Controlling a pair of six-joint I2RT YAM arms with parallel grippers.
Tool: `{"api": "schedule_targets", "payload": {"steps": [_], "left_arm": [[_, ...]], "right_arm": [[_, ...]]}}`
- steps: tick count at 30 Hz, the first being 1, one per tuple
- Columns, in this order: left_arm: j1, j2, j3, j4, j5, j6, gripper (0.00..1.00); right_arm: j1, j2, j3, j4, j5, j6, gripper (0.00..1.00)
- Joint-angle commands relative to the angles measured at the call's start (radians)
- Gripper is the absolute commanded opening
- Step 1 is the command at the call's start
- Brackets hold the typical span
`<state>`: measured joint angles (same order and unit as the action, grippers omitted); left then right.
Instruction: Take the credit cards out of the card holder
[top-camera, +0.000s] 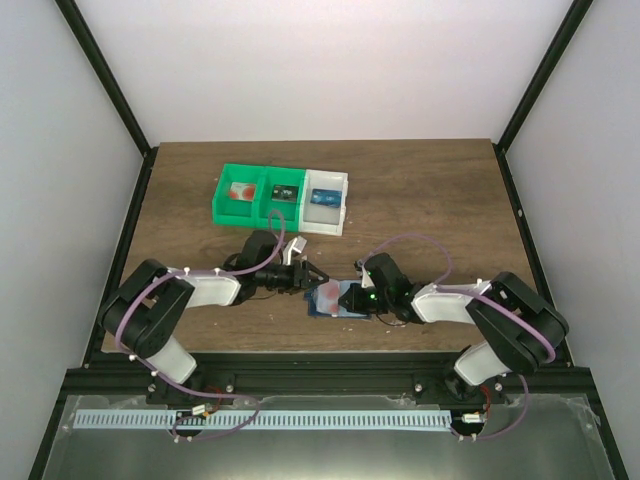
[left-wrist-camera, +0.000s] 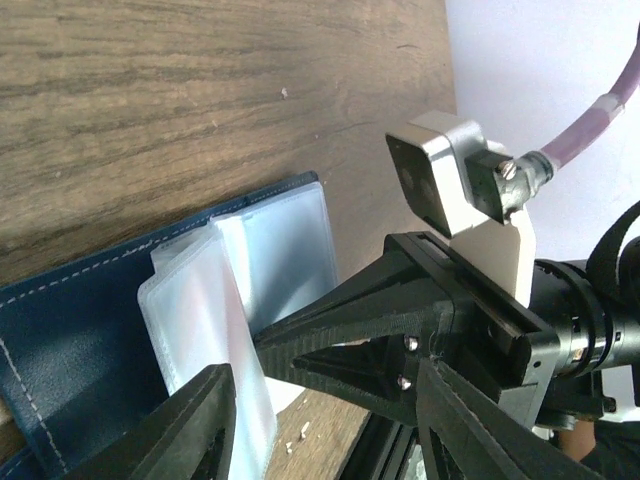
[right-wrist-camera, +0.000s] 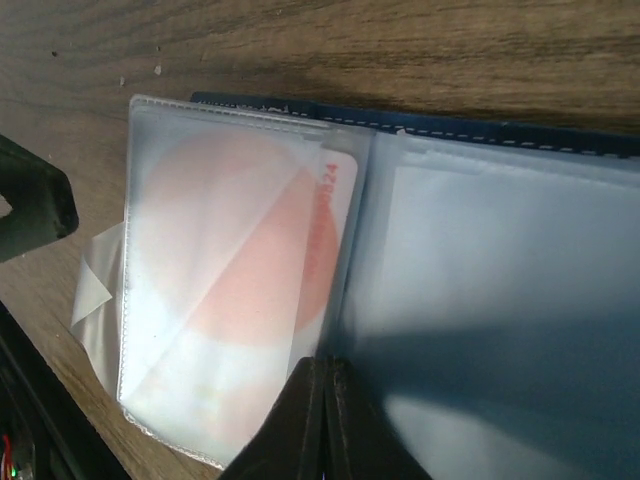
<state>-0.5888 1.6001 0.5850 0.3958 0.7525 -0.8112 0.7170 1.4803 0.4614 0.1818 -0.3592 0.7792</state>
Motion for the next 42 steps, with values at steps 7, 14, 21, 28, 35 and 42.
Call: {"api": "schedule_targets", "payload": {"steps": [7,14,21,28,35,42], "left_arm": [[0.005,0.027,-0.003,0.017,0.025,0.015,0.53],[0.005,0.063,-0.007,0.031,0.018,0.016,0.53],[-0.001,0.007,-0.006,0.002,0.012,0.012,0.48],[-0.003,-0.037,-0.024,-0.041,-0.003,0.026,0.47],[-0.014,0.015,-0.010,-0.054,-0.003,0.038,0.43],[-0.021,-0.009,0.002,-0.115,-0.043,0.073,0.45]], "right_arm": [[0.006,0.019,0.005,-0.010,0.032,0.008,0.00],[0.006,0.002,-0.007,0.001,0.035,0.007,0.01],[0.006,-0.004,-0.004,-0.001,0.039,0.007,0.01],[0.006,-0.011,-0.011,0.001,0.040,0.008,0.01],[0.006,-0.026,-0.014,0.002,0.044,0.003,0.01],[0.006,-0.011,-0.013,0.010,0.037,0.005,0.02]]}}
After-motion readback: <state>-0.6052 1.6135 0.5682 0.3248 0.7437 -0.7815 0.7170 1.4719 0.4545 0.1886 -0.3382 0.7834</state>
